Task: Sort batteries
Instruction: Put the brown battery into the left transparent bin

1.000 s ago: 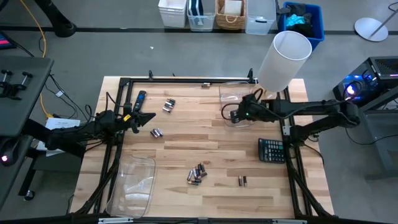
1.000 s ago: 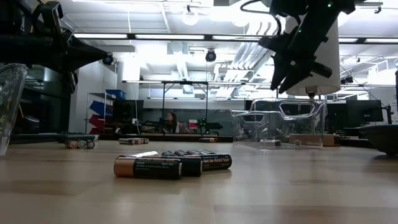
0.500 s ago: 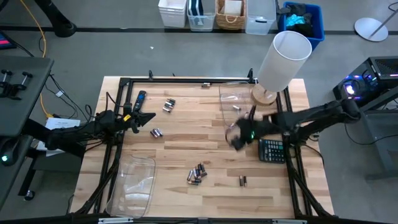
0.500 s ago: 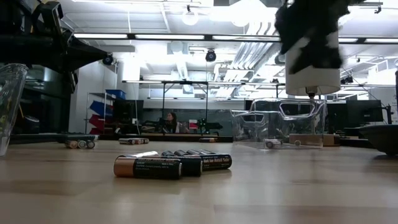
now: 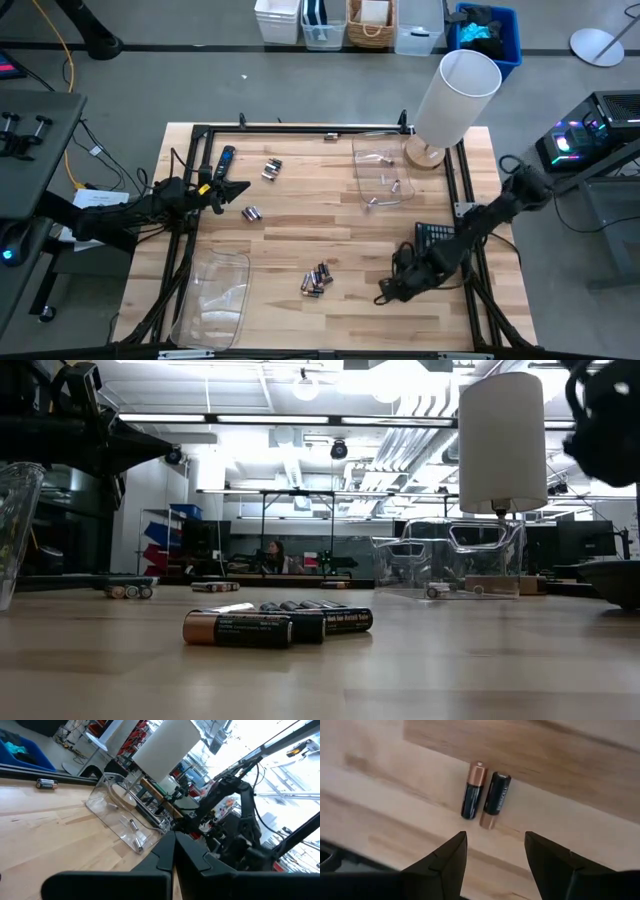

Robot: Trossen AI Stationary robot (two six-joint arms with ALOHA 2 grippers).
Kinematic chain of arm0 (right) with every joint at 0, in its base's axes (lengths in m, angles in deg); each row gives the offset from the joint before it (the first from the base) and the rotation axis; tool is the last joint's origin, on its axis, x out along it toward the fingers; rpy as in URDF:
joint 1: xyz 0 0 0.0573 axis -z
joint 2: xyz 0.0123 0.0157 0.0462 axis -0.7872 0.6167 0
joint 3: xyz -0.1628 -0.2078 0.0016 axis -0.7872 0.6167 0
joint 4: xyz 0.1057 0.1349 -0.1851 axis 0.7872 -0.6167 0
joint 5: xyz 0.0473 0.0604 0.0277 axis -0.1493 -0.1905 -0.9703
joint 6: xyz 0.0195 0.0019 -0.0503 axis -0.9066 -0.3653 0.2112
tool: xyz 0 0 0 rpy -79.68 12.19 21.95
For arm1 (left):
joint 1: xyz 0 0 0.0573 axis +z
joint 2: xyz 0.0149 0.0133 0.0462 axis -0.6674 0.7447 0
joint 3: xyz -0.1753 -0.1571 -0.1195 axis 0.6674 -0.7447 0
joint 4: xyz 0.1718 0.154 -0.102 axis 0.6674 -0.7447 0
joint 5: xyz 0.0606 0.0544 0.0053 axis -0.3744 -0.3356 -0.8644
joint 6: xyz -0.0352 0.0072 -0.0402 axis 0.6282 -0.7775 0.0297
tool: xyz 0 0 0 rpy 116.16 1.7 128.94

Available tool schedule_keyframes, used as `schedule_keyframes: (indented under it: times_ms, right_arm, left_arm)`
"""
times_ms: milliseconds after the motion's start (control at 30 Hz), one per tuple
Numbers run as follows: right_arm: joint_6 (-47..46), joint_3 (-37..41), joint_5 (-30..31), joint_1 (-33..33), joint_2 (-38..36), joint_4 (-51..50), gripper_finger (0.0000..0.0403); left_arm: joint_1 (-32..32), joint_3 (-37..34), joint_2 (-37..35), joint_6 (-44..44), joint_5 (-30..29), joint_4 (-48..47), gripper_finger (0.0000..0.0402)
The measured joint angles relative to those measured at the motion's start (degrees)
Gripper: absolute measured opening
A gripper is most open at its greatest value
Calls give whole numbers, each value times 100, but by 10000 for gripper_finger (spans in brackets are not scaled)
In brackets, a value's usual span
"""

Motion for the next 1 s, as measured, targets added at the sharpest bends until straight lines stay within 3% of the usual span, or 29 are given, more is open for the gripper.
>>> schedule_keyframes:
  times_ms: [567, 667, 867, 1000]
  right_arm:
    - [-458, -33, -81, 22, 796, -73, 188]
    - [-460, -39, -58, 17, 850, -255, 155]
    - [-224, -35, 6, 10, 845, -495, 32]
    - [140, -209, 5, -59, 672, -1272, 32]
  left_arm:
    - [-1, 2, 0, 0, 0, 0, 0]
    - [0, 0, 0, 0, 0, 0, 0]
    - [-2, 0, 0, 0, 0, 0, 0]
    - [-1, 2, 0, 0, 1, 0, 0]
